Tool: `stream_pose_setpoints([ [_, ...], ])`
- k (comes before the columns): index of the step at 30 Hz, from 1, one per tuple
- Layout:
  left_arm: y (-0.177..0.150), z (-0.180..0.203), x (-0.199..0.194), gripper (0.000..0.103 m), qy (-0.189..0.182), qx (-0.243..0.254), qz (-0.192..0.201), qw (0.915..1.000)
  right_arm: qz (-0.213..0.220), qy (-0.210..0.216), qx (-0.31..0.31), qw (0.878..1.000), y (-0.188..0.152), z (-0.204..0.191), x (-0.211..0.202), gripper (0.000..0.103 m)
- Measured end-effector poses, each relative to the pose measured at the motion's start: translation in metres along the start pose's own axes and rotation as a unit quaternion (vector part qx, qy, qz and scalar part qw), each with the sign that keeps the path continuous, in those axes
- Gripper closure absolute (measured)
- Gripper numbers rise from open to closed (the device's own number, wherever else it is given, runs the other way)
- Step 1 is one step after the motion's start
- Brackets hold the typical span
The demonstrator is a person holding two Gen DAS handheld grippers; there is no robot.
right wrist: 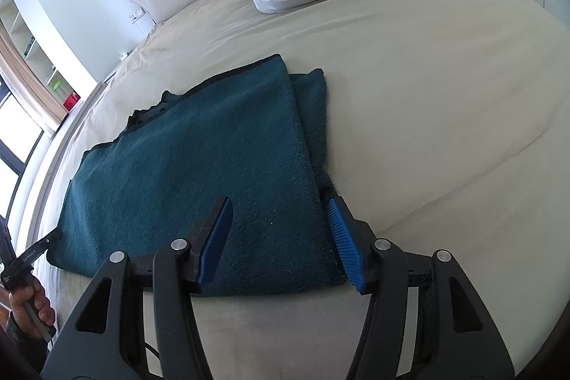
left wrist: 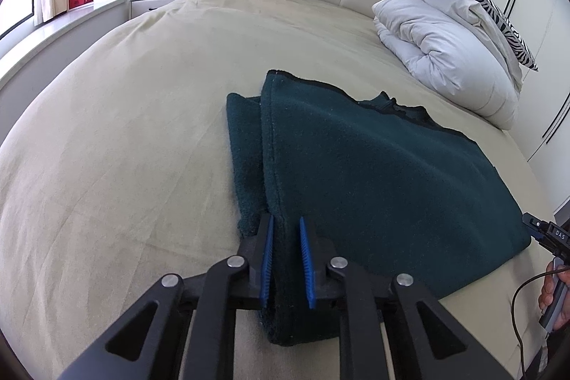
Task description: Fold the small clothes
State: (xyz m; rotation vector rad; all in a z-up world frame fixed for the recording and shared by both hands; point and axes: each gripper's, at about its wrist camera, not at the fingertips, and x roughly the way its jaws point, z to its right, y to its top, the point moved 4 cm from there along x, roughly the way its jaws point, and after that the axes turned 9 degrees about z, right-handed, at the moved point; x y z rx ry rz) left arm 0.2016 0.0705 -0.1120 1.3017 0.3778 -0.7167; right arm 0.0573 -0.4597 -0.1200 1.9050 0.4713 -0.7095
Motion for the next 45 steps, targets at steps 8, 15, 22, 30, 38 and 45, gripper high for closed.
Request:
stream_pose_setpoints([
  [8, -0.006, -0.005, -0.003, 0.096, -0.006, -0.018, -0.002, 0.9998, 0.001, -0.007, -0.015, 1.0, 0.0, -0.005, -0.001, 0.048],
  [15, -0.008, -0.007, -0.006, 0.096, -0.011, -0.034, -0.004, 0.9994, 0.01, -0.014, -0.011, 1.0, 0.006, 0.003, -0.008, 0.048],
  [22, -0.011, -0.008, -0.007, 0.096, -0.013, -0.038, -0.008, 0.9992, -0.018, -0.015, -0.05, 0.998, -0.004, -0.004, 0.007, 0.072],
  [30, -0.013, -0.008, -0.014, 0.096, -0.016, -0.042, -0.002, 0.999, 0.004, -0.043, -0.065, 0.997, -0.004, -0.005, -0.001, 0.098],
  [38, -0.035, -0.018, -0.021, 0.096, -0.02, -0.048, -0.011, 0.9986, 0.008, -0.044, -0.031, 0.999, -0.027, 0.011, -0.017, 0.099],
  [45, -0.035, -0.023, -0.023, 0.096, -0.028, -0.059, -0.011, 0.9978, 0.004, -0.045, -0.021, 0.999, -0.044, 0.017, -0.015, 0.099],
])
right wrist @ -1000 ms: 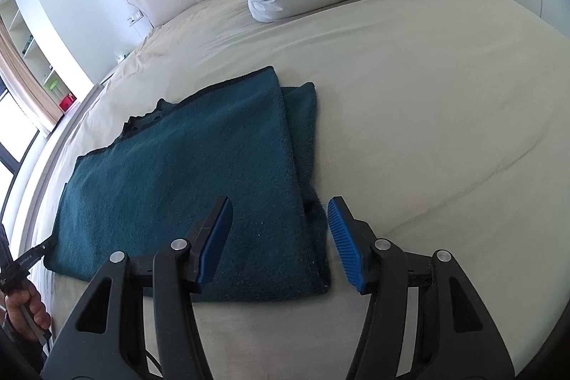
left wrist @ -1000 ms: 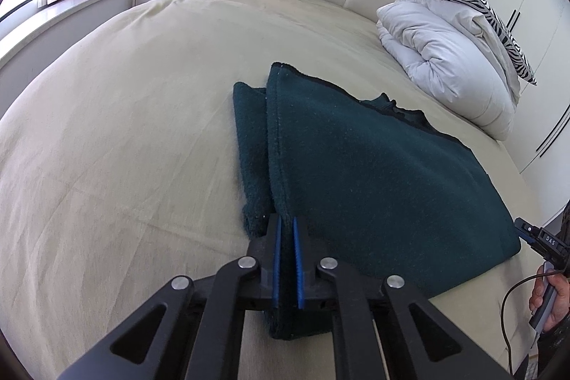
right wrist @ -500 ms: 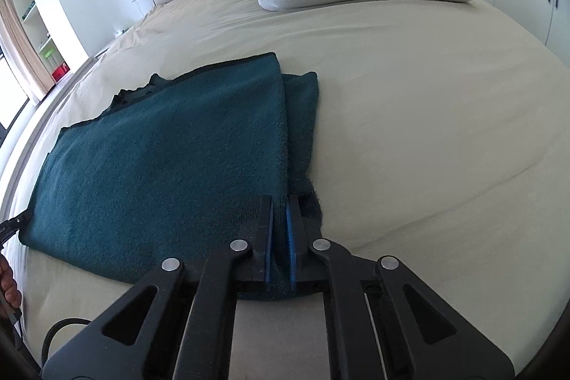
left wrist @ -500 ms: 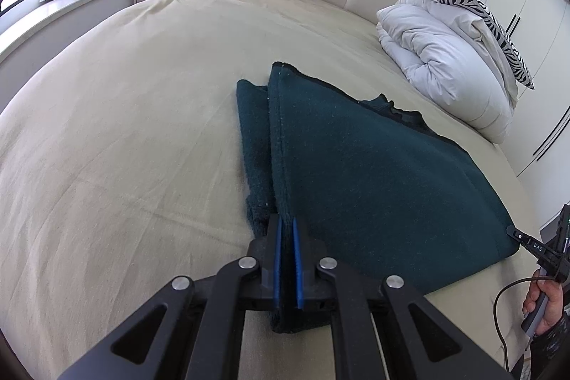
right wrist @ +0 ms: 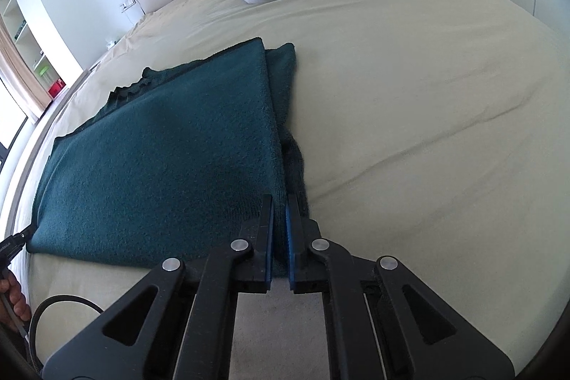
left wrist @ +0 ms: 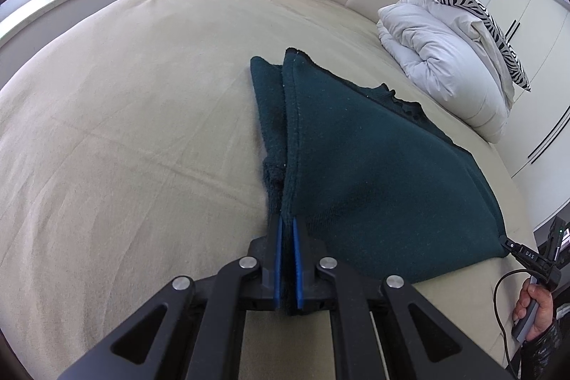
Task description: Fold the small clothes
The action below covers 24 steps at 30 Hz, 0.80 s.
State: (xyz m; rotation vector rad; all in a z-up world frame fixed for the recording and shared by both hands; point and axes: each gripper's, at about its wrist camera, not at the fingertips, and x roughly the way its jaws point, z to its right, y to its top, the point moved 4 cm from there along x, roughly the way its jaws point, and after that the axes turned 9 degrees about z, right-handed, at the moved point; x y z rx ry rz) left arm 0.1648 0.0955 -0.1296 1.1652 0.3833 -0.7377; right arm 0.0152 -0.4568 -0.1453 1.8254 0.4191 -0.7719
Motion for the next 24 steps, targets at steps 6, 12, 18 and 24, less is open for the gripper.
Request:
stream_pose_setpoints([
  [6, 0.002, 0.0, 0.001, 0.096, -0.001, -0.001, -0.001, 1.0, -0.002, 0.0, 0.002, 1.0, -0.007, 0.001, -0.003, 0.099],
  [12, -0.003, -0.001, -0.005, 0.096, -0.001, -0.002, 0.001, 1.0, -0.005, 0.0, 0.003, 1.0, -0.009, 0.002, -0.003, 0.099],
  [18, -0.009, -0.002, -0.007, 0.096, -0.001, -0.007, 0.0, 1.0, -0.006, -0.002, -0.002, 1.0, -0.007, 0.001, -0.002, 0.099],
  [24, -0.008, 0.0, -0.005, 0.096, 0.004, -0.002, 0.0, 1.0, -0.01, -0.002, 0.0, 1.0, -0.008, 0.002, 0.001, 0.099],
])
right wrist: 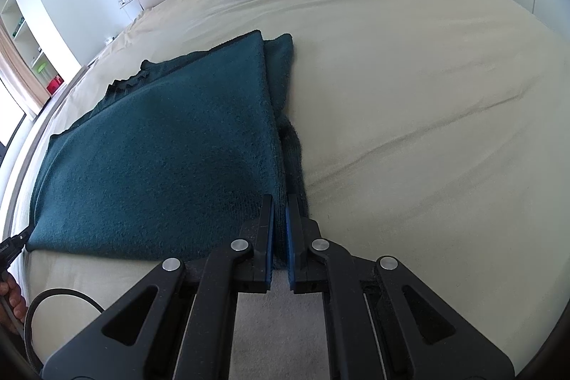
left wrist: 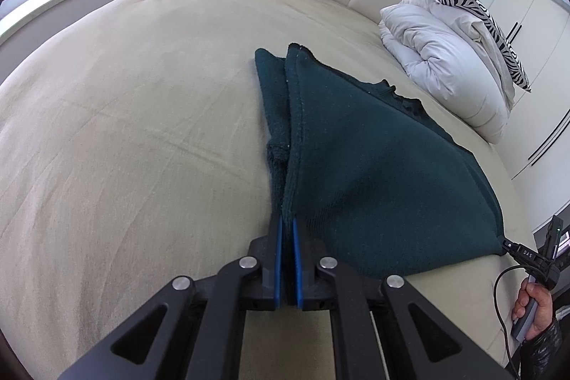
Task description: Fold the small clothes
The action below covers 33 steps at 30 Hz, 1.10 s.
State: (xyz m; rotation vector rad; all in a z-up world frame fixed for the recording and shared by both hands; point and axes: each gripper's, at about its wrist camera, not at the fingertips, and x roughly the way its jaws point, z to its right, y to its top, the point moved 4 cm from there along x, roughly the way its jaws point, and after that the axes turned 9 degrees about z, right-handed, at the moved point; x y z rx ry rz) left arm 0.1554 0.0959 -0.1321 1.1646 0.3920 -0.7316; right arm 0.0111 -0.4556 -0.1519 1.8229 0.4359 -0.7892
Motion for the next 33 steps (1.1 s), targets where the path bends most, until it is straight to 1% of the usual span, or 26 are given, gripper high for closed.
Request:
stream_pose_setpoints([
  [1, 0.0, 0.001, 0.001, 0.096, 0.0, 0.001, -0.001, 1.0, -0.001, 0.001, 0.002, 1.0, 0.0, 0.001, 0.001, 0.099],
  [4, 0.004, 0.002, -0.004, 0.087, 0.01, 0.004, 0.0, 0.9999, -0.012, 0.006, 0.004, 1.0, 0.001, 0.001, 0.004, 0.097],
  [6, 0.012, 0.005, -0.014, 0.085, 0.021, 0.013, 0.011, 0.9996, -0.015, 0.011, 0.012, 1.0, 0.003, 0.002, 0.003, 0.095],
  [7, 0.019, 0.008, -0.021, 0.084, 0.024, 0.019, 0.023, 0.9993, -0.018, 0.015, 0.017, 1.0, 0.004, 0.003, 0.0, 0.09],
  [8, 0.026, 0.011, -0.027, 0.08, 0.027, 0.026, 0.034, 0.9987, -0.019, 0.017, 0.021, 0.999, 0.006, 0.003, -0.003, 0.084],
  [9, 0.036, 0.017, -0.031, 0.078, 0.031, 0.037, 0.046, 0.9978, -0.017, 0.009, 0.027, 0.999, 0.009, 0.005, -0.008, 0.068],
  [10, 0.045, 0.023, -0.032, 0.075, 0.033, 0.049, 0.053, 0.9969, -0.006, -0.004, 0.033, 0.999, 0.014, 0.008, -0.016, 0.054],
  [11, 0.056, 0.032, -0.03, 0.069, 0.033, 0.063, 0.062, 0.9955, 0.009, -0.008, 0.038, 0.999, 0.02, 0.01, -0.023, 0.052],
  [12, 0.065, 0.042, -0.026, 0.065, 0.029, 0.077, 0.071, 0.9941, 0.032, -0.007, 0.043, 0.999, 0.03, 0.009, -0.032, 0.051],
  [13, 0.075, 0.052, -0.02, 0.058, 0.028, 0.092, 0.078, 0.9923, 0.046, -0.001, 0.04, 0.998, 0.039, 0.005, -0.037, 0.051],
  [14, 0.083, 0.063, -0.012, 0.056, 0.03, 0.108, 0.087, 0.9898, 0.055, 0.008, 0.036, 0.998, 0.048, -0.001, -0.039, 0.051],
  [15, 0.092, 0.076, -0.002, 0.056, 0.032, 0.128, 0.099, 0.9862, 0.061, 0.026, 0.028, 0.997, 0.059, -0.012, -0.037, 0.051],
  [16, 0.099, 0.086, 0.009, 0.056, 0.032, 0.143, 0.105, 0.9835, 0.06, 0.044, 0.021, 0.997, 0.067, -0.023, -0.033, 0.051],
  [17, 0.105, 0.095, 0.023, 0.056, 0.033, 0.154, 0.105, 0.9819, 0.053, 0.072, 0.014, 0.996, 0.076, -0.039, -0.023, 0.051],
  [19, 0.113, 0.108, 0.05, 0.056, 0.035, 0.164, 0.103, 0.9805, 0.039, 0.109, 0.006, 0.993, 0.09, -0.066, 0.0, 0.051],
  [20, 0.117, 0.113, 0.064, 0.056, 0.041, 0.168, 0.101, 0.9797, 0.034, 0.126, 0.002, 0.991, 0.096, -0.078, 0.012, 0.051],
  [21, 0.119, 0.115, 0.079, 0.056, 0.044, 0.167, 0.096, 0.9802, 0.026, 0.141, 0.002, 0.99, 0.102, -0.092, 0.027, 0.051],
  [23, 0.117, 0.11, 0.104, 0.056, 0.052, 0.154, 0.077, 0.9836, -0.005, 0.172, 0.021, 0.985, 0.112, -0.116, 0.064, 0.051],
  [25, 0.109, 0.096, 0.128, 0.056, 0.064, 0.136, 0.051, 0.9873, -0.033, 0.205, 0.046, 0.977, 0.116, -0.134, 0.097, 0.051],
  [26, 0.101, 0.085, 0.137, 0.056, 0.065, 0.122, 0.035, 0.9898, -0.042, 0.205, 0.059, 0.976, 0.118, -0.139, 0.114, 0.051],
  [28, 0.098, 0.068, 0.139, 0.056, 0.034, 0.082, 0.038, 0.9954, -0.061, 0.216, 0.085, 0.971, 0.116, -0.146, 0.144, 0.052],
  [29, 0.101, 0.064, 0.137, 0.056, 0.022, 0.068, 0.038, 0.9968, -0.061, 0.218, 0.097, 0.969, 0.113, -0.145, 0.154, 0.052],
  [30, 0.102, 0.06, 0.137, 0.056, 0.016, 0.062, 0.037, 0.9973, -0.055, 0.216, 0.11, 0.969, 0.112, -0.139, 0.163, 0.057],
  [31, 0.102, 0.058, 0.137, 0.056, 0.009, 0.056, 0.036, 0.9977, -0.044, 0.225, 0.126, 0.965, 0.112, -0.131, 0.167, 0.067],
  [32, 0.102, 0.055, 0.137, 0.056, 0.002, 0.047, 0.037, 0.9982, -0.036, 0.233, 0.141, 0.962, 0.111, -0.122, 0.169, 0.073],
  [33, 0.103, 0.052, 0.136, 0.056, -0.004, 0.039, 0.038, 0.9985, -0.032, 0.24, 0.164, 0.956, 0.111, -0.109, 0.172, 0.083],
])
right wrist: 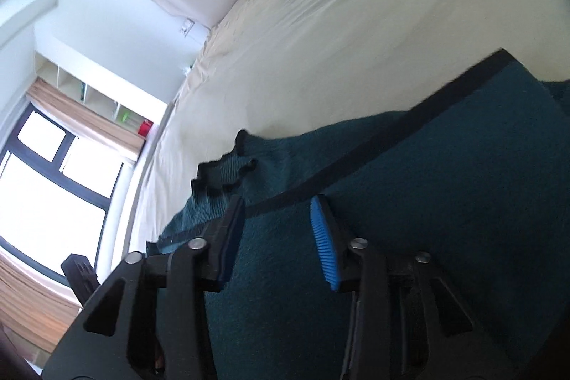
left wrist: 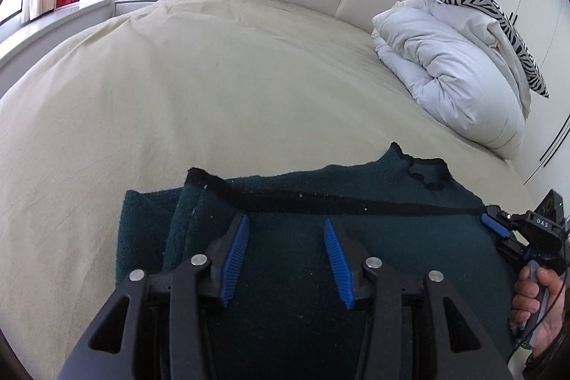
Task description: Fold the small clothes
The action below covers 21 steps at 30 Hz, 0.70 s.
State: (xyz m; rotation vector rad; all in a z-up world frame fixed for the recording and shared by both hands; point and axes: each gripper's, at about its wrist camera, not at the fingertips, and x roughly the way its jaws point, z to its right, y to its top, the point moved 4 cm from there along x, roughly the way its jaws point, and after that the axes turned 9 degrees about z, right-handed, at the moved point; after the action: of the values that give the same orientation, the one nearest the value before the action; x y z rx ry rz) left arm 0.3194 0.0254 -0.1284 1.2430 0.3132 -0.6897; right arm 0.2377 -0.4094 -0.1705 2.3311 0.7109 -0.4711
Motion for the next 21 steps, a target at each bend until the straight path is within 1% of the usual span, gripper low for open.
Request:
stream_pose_setpoints([
  [1, 0.0, -0.001, -0.001, 0.056, -0.004, -0.005, 0.001, 1.0, 0.007, 0.014, 0.023, 1.0, 0.005, 0.013, -0.004, 0.089],
  [2, 0.001, -0.002, -0.001, 0.056, -0.006, -0.01, 0.001, 0.9999, 0.016, 0.021, 0.044, 0.999, 0.011, 0.027, -0.011, 0.091],
  [3, 0.001, -0.002, -0.002, 0.056, -0.008, -0.014, 0.001, 0.9999, 0.033, 0.018, 0.055, 0.998, 0.018, 0.04, -0.02, 0.092],
  [4, 0.003, -0.003, -0.005, 0.056, -0.005, -0.019, 0.001, 0.9998, 0.052, 0.019, 0.057, 0.997, 0.025, 0.051, -0.032, 0.09],
  [6, 0.004, -0.001, -0.015, 0.058, 0.016, -0.014, 0.001, 0.9998, 0.086, -0.005, 0.061, 0.994, 0.036, 0.072, -0.056, 0.092],
  [7, 0.004, 0.0, -0.022, 0.057, 0.025, -0.007, -0.001, 0.9997, 0.103, -0.015, 0.077, 0.992, 0.041, 0.085, -0.07, 0.085],
  [8, 0.001, 0.005, -0.032, 0.057, 0.03, 0.002, -0.001, 0.9995, 0.119, -0.041, 0.089, 0.988, 0.044, 0.096, -0.082, 0.085],
  [9, -0.002, 0.01, -0.043, 0.057, 0.027, 0.007, 0.003, 0.9996, 0.134, -0.068, 0.103, 0.983, 0.046, 0.107, -0.096, 0.085],
  [10, -0.006, 0.016, -0.055, 0.056, 0.02, 0.009, 0.008, 0.9997, 0.141, -0.088, 0.106, 0.98, 0.046, 0.111, -0.108, 0.081],
  [11, -0.01, 0.021, -0.068, 0.052, 0.014, 0.009, 0.015, 0.9998, 0.144, -0.109, 0.096, 0.979, 0.044, 0.109, -0.117, 0.079],
  [12, -0.016, 0.026, -0.081, 0.048, 0.007, 0.006, 0.022, 0.9997, 0.145, -0.122, 0.076, 0.979, 0.039, 0.099, -0.126, 0.078],
  [13, -0.022, 0.029, -0.092, 0.042, 0.005, 0.003, 0.027, 0.9996, 0.15, -0.108, 0.058, 0.981, 0.032, 0.081, -0.136, 0.078],
  [14, -0.03, 0.031, -0.099, 0.041, 0.008, 0.002, 0.027, 0.9996, 0.152, -0.074, 0.05, 0.984, 0.021, 0.061, -0.144, 0.076],
  [15, -0.041, 0.034, -0.103, 0.041, 0.009, 0.005, 0.017, 0.9998, 0.148, -0.047, 0.042, 0.987, 0.012, 0.043, -0.147, 0.068],
  [16, -0.05, 0.035, -0.103, 0.041, 0.008, 0.009, 0.006, 0.9999, 0.134, -0.019, 0.027, 0.99, -0.002, 0.021, -0.146, 0.052],
  [17, -0.06, 0.035, -0.103, 0.041, 0.01, 0.014, -0.005, 0.9998, 0.118, 0.007, 0.008, 0.993, -0.02, -0.001, -0.141, 0.046],
  [18, -0.069, 0.034, -0.103, 0.041, 0.013, 0.018, -0.013, 0.9997, 0.097, 0.03, -0.012, 0.995, -0.041, -0.024, -0.131, 0.042],
  [20, -0.08, 0.03, -0.105, 0.042, 0.016, 0.03, -0.019, 0.9992, 0.026, 0.058, -0.045, 0.997, -0.082, -0.059, -0.1, 0.042],
  [21, -0.084, 0.027, -0.105, 0.042, 0.015, 0.034, -0.024, 0.999, -0.01, 0.073, -0.056, 0.996, -0.103, -0.071, -0.084, 0.042],
])
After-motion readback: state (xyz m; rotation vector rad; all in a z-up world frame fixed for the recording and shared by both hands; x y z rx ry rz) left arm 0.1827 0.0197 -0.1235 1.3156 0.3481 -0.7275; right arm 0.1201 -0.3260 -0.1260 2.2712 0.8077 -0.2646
